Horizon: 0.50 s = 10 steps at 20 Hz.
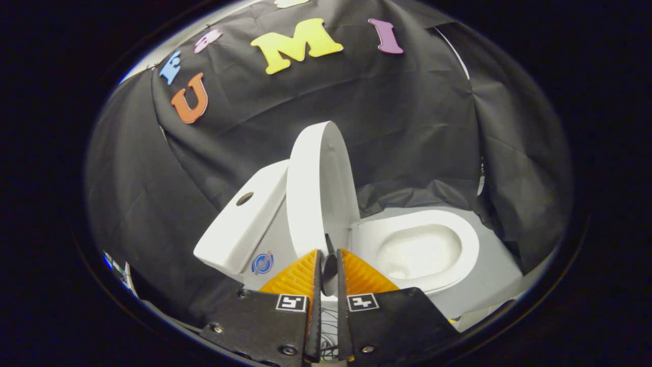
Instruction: Open the toilet lid.
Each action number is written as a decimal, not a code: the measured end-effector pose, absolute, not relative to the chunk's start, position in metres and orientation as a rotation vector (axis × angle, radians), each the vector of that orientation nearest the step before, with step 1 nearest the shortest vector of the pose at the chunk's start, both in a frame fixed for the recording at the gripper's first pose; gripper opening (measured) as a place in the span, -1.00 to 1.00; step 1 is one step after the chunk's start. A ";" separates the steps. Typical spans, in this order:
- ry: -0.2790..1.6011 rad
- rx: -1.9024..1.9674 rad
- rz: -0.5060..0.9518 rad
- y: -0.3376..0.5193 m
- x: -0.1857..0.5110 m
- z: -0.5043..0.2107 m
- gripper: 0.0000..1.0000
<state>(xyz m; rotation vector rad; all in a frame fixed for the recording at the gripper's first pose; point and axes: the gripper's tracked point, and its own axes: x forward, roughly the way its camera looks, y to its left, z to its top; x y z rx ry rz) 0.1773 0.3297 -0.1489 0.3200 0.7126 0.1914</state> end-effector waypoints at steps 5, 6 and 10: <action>0.708 0.268 0.210 0.351 0.175 -0.147 -0.67; 0.709 0.261 0.217 0.356 0.175 -0.148 -0.68; 0.708 0.216 0.234 0.372 0.173 -0.147 -0.67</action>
